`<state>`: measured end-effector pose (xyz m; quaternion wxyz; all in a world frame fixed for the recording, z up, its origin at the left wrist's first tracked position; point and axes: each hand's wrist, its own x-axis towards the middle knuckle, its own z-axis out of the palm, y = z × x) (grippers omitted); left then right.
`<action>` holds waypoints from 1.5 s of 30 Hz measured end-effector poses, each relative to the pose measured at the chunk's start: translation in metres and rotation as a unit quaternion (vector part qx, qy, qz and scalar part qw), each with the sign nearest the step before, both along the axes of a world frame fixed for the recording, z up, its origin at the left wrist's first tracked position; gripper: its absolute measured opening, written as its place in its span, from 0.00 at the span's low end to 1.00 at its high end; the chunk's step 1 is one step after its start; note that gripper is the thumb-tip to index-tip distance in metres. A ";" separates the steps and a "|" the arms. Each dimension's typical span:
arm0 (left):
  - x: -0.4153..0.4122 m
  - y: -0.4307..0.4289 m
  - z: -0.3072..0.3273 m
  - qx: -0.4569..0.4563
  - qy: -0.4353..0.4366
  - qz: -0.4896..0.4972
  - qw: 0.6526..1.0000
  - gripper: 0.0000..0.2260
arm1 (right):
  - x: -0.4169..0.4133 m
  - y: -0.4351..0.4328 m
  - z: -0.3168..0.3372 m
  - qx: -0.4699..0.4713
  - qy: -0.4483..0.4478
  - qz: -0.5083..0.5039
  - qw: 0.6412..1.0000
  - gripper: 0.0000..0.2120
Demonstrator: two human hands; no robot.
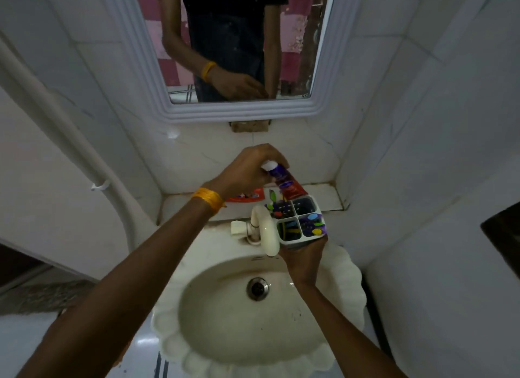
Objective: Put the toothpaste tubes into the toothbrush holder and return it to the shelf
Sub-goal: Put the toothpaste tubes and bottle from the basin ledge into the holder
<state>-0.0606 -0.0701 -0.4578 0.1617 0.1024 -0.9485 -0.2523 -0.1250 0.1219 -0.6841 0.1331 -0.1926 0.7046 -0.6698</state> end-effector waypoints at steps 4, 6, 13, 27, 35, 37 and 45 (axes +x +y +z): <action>-0.039 0.024 -0.008 -0.052 -0.073 -0.044 0.995 0.16 | -0.002 0.002 0.000 0.017 0.013 -0.006 1.000 0.60; -0.050 0.030 -0.018 -0.067 -0.112 -0.048 0.990 0.18 | -0.002 0.002 0.005 0.013 0.013 -0.003 1.000 0.58; -0.063 0.037 -0.044 -0.049 -0.166 -0.051 0.984 0.18 | -0.001 0.004 0.004 0.029 -0.005 -0.008 1.000 0.58; -0.071 0.035 -0.050 -0.107 -0.197 -0.059 0.973 0.14 | -0.001 -0.002 0.001 0.054 0.015 -0.027 0.998 0.60; -0.075 0.029 -0.057 -0.028 -0.158 -0.034 0.986 0.11 | -0.001 -0.001 0.005 0.045 0.018 -0.017 0.999 0.58; -0.071 0.018 -0.053 0.016 -0.080 0.003 0.997 0.10 | 0.000 -0.001 0.007 0.035 0.011 -0.017 0.999 0.58; 0.003 -0.065 -0.101 0.072 -0.117 0.239 0.961 0.17 | -0.005 -0.003 -0.003 0.012 -0.014 0.015 1.000 0.57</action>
